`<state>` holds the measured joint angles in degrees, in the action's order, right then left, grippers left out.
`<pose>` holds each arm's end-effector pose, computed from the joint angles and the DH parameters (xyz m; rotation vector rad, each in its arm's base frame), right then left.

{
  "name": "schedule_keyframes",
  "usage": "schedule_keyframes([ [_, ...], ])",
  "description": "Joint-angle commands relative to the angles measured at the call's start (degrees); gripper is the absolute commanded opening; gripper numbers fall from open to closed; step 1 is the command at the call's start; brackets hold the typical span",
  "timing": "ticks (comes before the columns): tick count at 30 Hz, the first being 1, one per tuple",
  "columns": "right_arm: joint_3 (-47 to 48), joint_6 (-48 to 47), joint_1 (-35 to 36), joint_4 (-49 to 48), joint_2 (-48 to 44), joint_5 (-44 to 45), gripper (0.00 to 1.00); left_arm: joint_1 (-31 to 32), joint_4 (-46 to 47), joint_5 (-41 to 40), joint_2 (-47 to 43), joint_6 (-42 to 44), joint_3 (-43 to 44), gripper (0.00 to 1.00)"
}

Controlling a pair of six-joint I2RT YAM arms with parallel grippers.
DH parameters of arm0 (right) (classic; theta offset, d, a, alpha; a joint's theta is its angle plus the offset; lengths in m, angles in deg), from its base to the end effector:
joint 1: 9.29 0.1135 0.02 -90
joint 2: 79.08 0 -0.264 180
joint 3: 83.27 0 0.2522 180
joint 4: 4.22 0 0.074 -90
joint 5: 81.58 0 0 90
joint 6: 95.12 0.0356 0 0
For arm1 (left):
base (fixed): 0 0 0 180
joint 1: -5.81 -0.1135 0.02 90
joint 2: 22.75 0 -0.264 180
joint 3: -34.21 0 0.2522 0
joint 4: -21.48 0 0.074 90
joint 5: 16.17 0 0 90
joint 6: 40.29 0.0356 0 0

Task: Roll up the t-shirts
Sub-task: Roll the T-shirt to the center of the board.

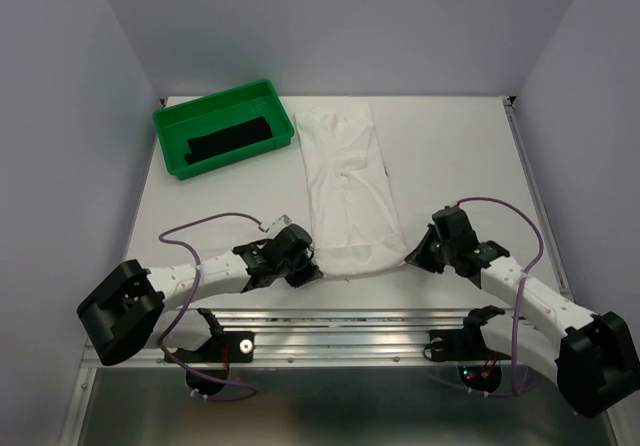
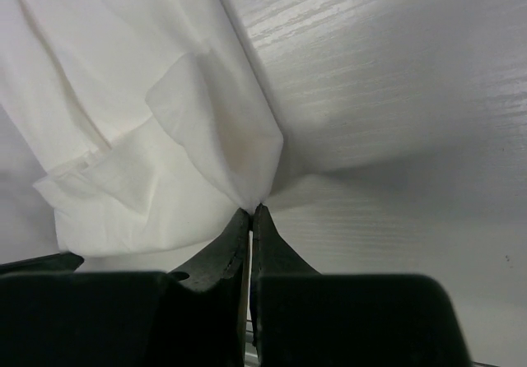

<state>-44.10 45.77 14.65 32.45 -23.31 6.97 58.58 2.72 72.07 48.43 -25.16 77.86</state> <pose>0.1630 0.0733 0.1719 0.5937 2.5244 0.5491 0.1426 -0.1858 0.1676 -0.5193 2.5749 -0.9276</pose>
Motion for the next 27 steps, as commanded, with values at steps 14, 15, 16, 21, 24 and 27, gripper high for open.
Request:
schedule_keyframes([
  [14, 9.04, -2.29, -0.39, 2.48, 1.45, 4.35, 0.01, -4.69, -8.28, 0.44, -1.92, 3.06, 6.67, 0.00],
  [15, 9.39, -2.46, -0.39, 2.57, 2.23, 4.61, 0.01, -5.22, -8.71, 0.62, -1.57, 3.41, 7.54, 0.00],
  [16, 9.83, -2.55, -0.39, 2.57, 2.76, 4.79, 0.01, -5.49, -8.98, 0.70, -0.61, 4.02, 8.07, 0.00],
  [21, 13.17, -3.69, -0.39, 2.48, 5.49, 5.85, 0.01, -6.80, -10.30, 0.71, 2.12, 5.79, 11.33, 0.00],
  [24, 15.10, -4.40, -0.39, 2.13, 7.68, 6.46, 0.01, -7.95, -10.83, 0.79, 3.00, 6.84, 13.34, 0.00],
  [27, 16.25, -4.92, -0.39, 1.43, 10.14, 6.90, 0.01, -9.26, -11.44, 0.53, 3.88, 8.24, 14.75, 0.00],
])
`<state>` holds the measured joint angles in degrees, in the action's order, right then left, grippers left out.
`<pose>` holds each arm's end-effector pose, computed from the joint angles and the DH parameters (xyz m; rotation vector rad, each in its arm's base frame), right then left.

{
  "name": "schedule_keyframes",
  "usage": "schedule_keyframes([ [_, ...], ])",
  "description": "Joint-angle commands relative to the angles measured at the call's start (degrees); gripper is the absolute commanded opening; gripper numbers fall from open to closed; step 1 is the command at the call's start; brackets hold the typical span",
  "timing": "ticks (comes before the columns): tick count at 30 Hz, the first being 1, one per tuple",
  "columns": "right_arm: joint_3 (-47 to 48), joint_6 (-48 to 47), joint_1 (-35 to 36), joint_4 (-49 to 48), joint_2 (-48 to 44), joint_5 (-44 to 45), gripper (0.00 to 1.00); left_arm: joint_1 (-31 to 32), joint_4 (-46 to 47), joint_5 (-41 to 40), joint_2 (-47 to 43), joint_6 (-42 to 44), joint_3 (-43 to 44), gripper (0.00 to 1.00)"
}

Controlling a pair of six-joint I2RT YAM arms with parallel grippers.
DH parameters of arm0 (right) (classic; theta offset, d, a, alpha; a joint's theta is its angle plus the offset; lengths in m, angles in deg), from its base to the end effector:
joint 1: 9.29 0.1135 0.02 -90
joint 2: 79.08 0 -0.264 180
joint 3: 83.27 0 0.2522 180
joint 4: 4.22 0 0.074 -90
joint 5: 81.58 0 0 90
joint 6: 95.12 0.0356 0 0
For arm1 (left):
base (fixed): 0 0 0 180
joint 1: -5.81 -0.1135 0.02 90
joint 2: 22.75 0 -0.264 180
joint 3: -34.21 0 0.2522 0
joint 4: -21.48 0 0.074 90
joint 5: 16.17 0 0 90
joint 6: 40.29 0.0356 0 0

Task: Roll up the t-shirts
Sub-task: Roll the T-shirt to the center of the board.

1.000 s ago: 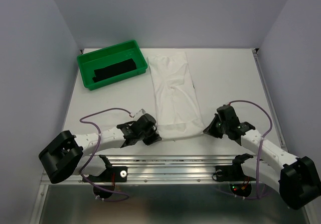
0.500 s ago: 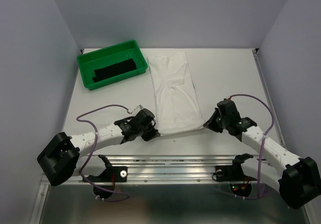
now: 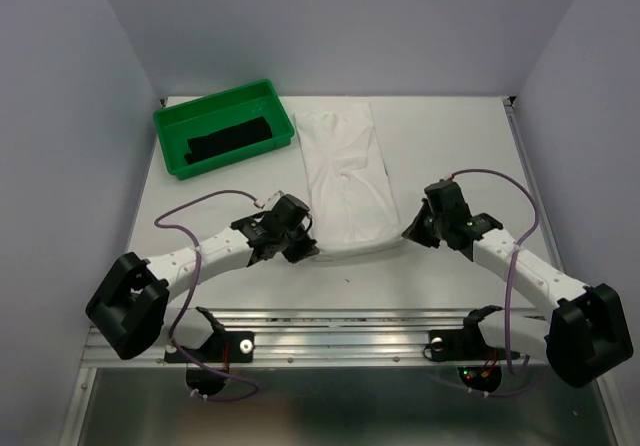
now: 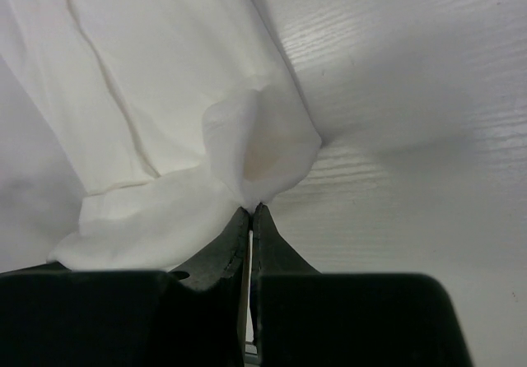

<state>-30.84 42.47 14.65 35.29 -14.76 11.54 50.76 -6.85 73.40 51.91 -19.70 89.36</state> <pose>0.2025 0.0878 0.2138 0.5411 2.4671 0.4611 0.1852 -0.1845 0.2026 -0.5568 2.5512 -0.8406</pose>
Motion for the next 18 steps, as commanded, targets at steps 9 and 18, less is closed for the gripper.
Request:
schedule_keyframes([
  [9, 6.94, -2.15, -0.39, -5.19, 10.12, 2.33, 0.01, -5.74, -2.22, -0.45, 5.58, 7.52, 7.83, 0.00],
  [18, 10.19, -2.94, -0.91, -6.24, 15.05, 3.39, 0.01, -8.65, -1.08, 0.16, 8.40, 10.17, 9.24, 0.00],
])
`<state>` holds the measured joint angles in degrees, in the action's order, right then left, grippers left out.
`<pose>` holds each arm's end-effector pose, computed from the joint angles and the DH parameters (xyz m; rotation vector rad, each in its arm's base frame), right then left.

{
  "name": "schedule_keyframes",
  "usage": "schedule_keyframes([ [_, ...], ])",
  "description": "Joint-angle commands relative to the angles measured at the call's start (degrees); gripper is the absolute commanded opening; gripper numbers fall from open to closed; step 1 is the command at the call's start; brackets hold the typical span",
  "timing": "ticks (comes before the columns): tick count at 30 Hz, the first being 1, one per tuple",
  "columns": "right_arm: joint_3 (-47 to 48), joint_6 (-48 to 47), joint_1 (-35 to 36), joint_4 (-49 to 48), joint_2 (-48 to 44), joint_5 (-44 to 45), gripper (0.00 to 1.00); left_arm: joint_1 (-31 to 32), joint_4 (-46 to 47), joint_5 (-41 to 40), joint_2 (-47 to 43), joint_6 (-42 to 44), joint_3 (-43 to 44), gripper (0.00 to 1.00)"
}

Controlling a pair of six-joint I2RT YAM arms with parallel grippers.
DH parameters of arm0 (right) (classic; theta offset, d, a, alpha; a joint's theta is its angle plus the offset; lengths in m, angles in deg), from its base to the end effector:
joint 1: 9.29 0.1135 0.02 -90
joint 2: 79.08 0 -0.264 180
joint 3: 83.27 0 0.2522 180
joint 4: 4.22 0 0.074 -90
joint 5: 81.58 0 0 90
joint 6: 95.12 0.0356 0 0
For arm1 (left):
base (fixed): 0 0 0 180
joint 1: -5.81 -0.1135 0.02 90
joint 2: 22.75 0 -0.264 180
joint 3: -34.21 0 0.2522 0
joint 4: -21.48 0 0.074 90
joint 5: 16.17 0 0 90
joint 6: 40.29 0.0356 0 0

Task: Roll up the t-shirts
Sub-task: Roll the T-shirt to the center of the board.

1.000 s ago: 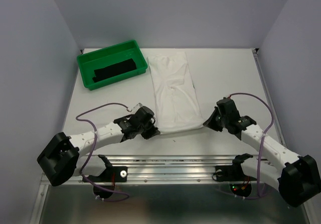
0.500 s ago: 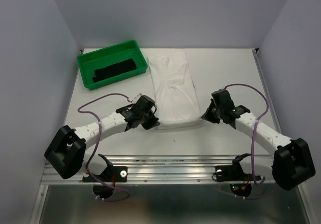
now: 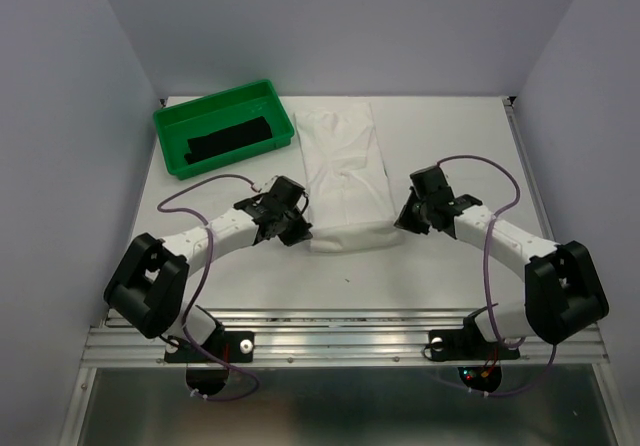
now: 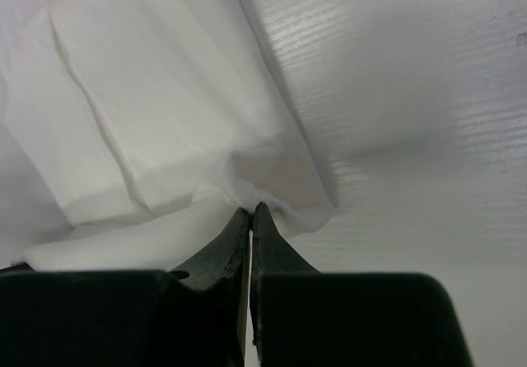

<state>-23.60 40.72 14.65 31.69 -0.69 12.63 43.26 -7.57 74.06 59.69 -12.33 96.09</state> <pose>0.2470 0.1068 0.2019 0.5172 2.5146 0.3908 0.2321 -0.1779 0.2032 -0.5504 2.5344 -0.7314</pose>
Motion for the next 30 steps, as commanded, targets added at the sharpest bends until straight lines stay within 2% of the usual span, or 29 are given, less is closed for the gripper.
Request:
schedule_keyframes([
  [1, 3.13, -1.28, -0.92, -2.99, 1.41, 2.47, 0.01, -1.41, -0.18, -0.49, 1.49, 3.06, 2.68, 0.00],
  [11, 5.07, -2.25, -1.44, -6.07, 8.44, 2.82, 0.01, -3.00, 1.05, -1.11, 10.37, 6.67, 7.60, 0.00],
  [14, 5.77, -2.34, -1.44, -6.07, 9.50, 3.09, 0.06, -3.00, 0.88, -1.11, 11.52, 7.19, 8.57, 0.00],
  [15, 6.20, -2.60, -1.44, -6.07, 9.33, 3.09, 0.16, -3.09, 0.44, -1.37, 11.43, 7.28, 8.66, 0.05],
  [17, 6.30, -2.86, -1.44, -5.98, 7.58, 3.44, 0.29, -3.00, -0.18, -2.25, 9.95, 7.55, 8.92, 0.14],
  [18, 6.30, -3.21, -1.44, -5.89, 6.61, 3.70, 0.41, -3.17, -0.96, -3.38, 9.24, 7.98, 9.10, 0.26],
  [20, 6.38, -3.57, -1.44, -5.02, 3.54, 4.40, 0.50, -3.17, -2.46, -5.84, 7.05, 8.86, 10.15, 0.48],
  [21, 6.56, -3.83, -1.44, -4.40, 2.39, 4.67, 0.53, -3.09, -3.94, -6.64, 6.34, 9.56, 10.94, 0.50],
  [24, 6.56, -4.18, -1.44, -2.03, -2.09, 5.37, 0.55, -3.09, -5.88, -9.54, 2.30, 10.27, 11.56, 0.52],
  [27, 5.07, -6.38, -1.44, -2.02, -5.17, 1.87, 0.55, -2.39, -7.47, -10.95, -1.57, 10.19, 11.30, 0.52],
  [29, 3.93, -7.17, -1.44, -1.50, -6.58, -2.00, 0.52, -0.37, -7.74, -10.95, -3.33, 9.75, 10.51, 0.49],
  [30, 3.31, -7.26, -1.44, -1.50, -6.76, -2.97, 0.46, 0.42, -7.74, -10.95, -3.68, 9.40, 10.24, 0.44],
])
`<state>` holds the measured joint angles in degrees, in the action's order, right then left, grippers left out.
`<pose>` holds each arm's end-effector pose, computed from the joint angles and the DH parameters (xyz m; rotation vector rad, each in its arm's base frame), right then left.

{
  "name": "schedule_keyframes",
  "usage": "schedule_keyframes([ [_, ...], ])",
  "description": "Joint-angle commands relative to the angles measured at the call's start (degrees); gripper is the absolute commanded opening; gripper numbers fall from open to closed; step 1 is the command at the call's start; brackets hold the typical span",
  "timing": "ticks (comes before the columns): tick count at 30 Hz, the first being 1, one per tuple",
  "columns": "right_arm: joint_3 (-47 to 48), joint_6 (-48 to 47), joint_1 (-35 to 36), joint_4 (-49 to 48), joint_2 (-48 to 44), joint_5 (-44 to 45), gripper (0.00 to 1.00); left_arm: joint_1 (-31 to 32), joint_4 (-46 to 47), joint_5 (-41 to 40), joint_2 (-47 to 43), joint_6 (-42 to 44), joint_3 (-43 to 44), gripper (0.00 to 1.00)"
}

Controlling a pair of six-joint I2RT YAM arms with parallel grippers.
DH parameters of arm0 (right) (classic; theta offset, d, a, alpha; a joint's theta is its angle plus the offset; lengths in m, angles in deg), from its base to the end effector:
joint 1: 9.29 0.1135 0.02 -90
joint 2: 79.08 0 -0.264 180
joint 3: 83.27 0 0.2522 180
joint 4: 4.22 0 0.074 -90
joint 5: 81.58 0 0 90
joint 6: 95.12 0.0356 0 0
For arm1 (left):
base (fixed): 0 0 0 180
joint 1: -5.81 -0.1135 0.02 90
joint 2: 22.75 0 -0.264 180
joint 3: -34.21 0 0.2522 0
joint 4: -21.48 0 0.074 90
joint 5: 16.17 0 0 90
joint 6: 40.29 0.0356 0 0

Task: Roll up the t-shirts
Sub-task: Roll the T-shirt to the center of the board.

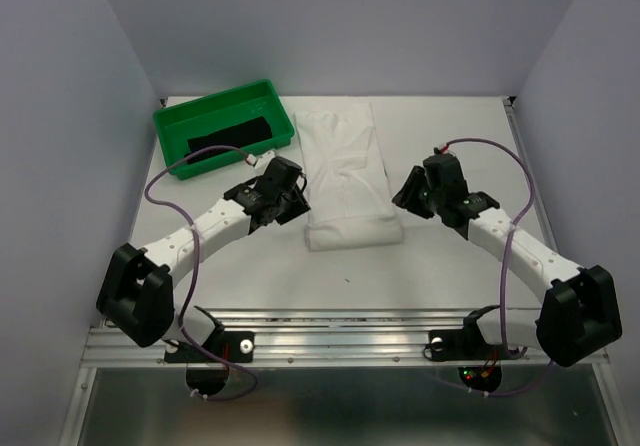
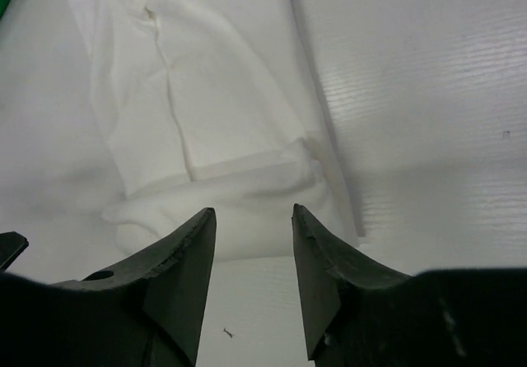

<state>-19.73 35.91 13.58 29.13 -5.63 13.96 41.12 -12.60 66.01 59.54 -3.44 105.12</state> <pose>0.2528 0.1029 0.2482 0.4219 2.3266 0.4435 0.2545 -0.1743 0.2475 -0.4445 2.3927 -0.5758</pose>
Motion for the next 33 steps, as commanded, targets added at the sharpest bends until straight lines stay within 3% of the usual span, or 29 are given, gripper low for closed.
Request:
schedule_keyframes([
  [1, -1.26, -2.63, -0.37, 1.06, -2.25, -5.01, 0.43, 4.40, -2.80, -2.73, -3.70, 0.15, 1.04, 0.40],
  [4, -3.89, -2.45, -0.37, -0.25, -2.61, -7.56, 0.26, 7.13, 0.61, -0.46, -3.36, -1.78, -0.36, 0.22],
  [5, -4.86, -2.37, -0.37, -1.48, -2.35, -9.39, 0.15, 8.53, 3.76, 1.64, -2.83, -2.57, -1.67, 0.15],
  [8, -5.22, -2.10, -0.37, -4.21, -0.77, -13.09, 0.06, 9.16, 7.56, 5.70, -0.11, -3.54, -2.74, 0.00],
  [24, 3.04, 0.01, -0.37, -7.55, 19.70, -1.24, 0.01, 4.68, 12.06, 7.37, 18.17, 5.86, 7.19, 0.00],
  [29, 4.89, -0.96, -0.37, -3.52, 18.50, 0.97, 0.01, 4.59, 11.09, 7.55, 17.49, 6.47, 8.16, 0.00],
  [33, 3.23, -3.06, -0.37, -6.14, 11.57, -4.72, 0.01, 4.59, 10.04, 7.46, 13.35, 6.04, 7.89, 0.00],
])
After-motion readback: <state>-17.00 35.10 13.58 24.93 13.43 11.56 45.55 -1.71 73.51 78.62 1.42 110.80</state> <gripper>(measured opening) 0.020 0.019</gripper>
